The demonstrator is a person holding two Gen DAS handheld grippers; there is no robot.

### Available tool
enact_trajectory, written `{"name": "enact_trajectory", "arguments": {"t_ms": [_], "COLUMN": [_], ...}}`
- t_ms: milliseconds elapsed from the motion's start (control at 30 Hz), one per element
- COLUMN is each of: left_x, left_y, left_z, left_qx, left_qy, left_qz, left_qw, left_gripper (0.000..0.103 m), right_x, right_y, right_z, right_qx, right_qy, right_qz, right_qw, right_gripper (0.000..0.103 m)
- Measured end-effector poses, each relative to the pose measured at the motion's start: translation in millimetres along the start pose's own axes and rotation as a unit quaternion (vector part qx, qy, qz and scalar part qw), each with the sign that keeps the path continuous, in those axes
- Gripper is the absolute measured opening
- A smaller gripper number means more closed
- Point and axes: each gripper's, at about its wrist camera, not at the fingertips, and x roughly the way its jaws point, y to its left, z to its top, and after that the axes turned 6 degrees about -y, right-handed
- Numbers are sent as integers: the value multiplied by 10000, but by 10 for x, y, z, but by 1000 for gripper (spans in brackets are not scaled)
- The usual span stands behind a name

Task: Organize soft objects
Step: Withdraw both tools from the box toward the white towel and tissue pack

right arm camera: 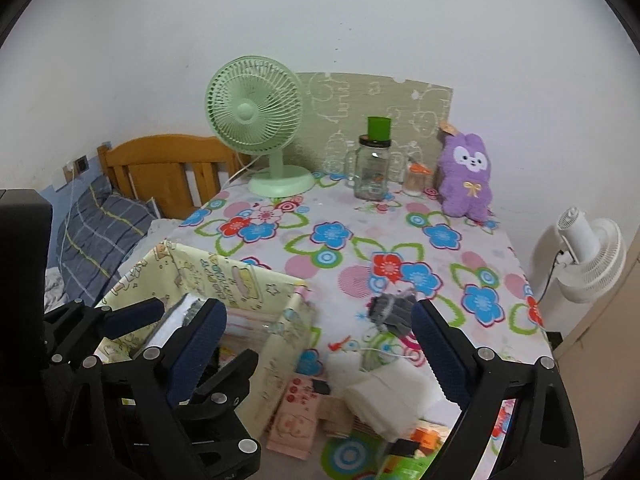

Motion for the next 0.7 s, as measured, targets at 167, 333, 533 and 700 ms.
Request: {"name": "enact_trajectory", "arguments": {"t_ms": [167,333,533,700], "left_x": [-29,-30,26,92], "left_y": [-184,-346,-560,-705], "left_z": [14,25,29,15], "left_qx": [91,146,246,295], "left_qy": [-76,-106,-118,-38], "left_qz": [-78,-157,-255,-358], "left_qw": [9999,9997,9993,9989], "left_gripper": [84,84,84,84], "right_x": [-106,-197,-243,-224], "right_y": [-156,-333,-536,-696], "right_z": [-36,-65,-116,-178], "right_qx": [89,163,252,346], "right_qy": [-79,-138,-146,-72], "right_qz": [-94,-182,-264,-288], "right_qw": [9999,9996,9992,9990], "right_gripper": [95,95,94,91]}}
